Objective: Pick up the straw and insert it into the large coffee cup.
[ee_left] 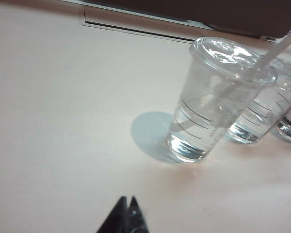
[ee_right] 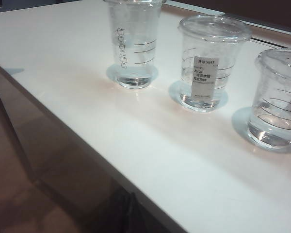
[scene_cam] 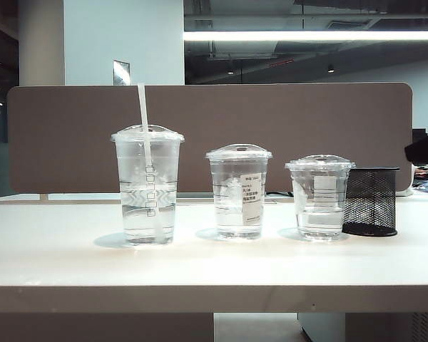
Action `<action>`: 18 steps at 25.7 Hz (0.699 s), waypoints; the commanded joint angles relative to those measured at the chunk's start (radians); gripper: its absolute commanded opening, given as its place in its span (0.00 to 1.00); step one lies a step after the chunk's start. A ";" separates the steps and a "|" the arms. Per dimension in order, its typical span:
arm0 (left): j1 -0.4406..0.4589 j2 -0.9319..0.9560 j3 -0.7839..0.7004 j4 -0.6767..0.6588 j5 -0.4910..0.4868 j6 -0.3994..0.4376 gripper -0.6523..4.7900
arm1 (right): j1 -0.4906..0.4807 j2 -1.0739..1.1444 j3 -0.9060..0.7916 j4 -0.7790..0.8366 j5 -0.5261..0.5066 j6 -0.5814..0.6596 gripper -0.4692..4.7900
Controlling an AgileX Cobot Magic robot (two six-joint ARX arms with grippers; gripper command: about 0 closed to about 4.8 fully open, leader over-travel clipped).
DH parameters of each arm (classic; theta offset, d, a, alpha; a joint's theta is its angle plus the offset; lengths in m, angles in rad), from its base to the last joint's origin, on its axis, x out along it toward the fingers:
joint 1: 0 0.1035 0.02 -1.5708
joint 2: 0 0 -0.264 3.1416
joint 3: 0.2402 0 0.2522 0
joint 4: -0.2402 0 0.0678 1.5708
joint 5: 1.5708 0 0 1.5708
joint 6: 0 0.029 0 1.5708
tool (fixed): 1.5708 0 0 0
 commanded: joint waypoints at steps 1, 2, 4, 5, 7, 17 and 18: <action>-0.001 0.000 0.004 0.010 -0.002 -0.002 0.12 | 0.000 -0.001 0.001 0.003 0.002 0.004 0.08; -0.001 0.000 0.004 0.010 -0.003 -0.002 0.12 | 0.000 -0.001 0.001 0.003 0.002 0.004 0.08; 0.000 -0.059 -0.015 0.005 -0.002 -0.002 0.12 | 0.000 -0.001 0.001 0.003 0.001 0.004 0.08; 0.001 -0.088 -0.025 0.005 -0.002 -0.002 0.12 | 0.000 -0.001 0.001 0.003 0.002 0.004 0.08; 0.000 -0.135 -0.045 0.006 -0.003 -0.002 0.12 | -0.005 -0.001 0.001 0.003 0.001 0.004 0.08; 0.109 -0.220 -0.092 -0.060 0.019 -0.002 0.12 | -0.339 -0.001 0.000 0.003 -0.002 0.004 0.08; 0.153 -0.230 -0.092 -0.063 0.020 -0.002 0.12 | -0.402 -0.001 0.000 0.004 0.002 0.004 0.08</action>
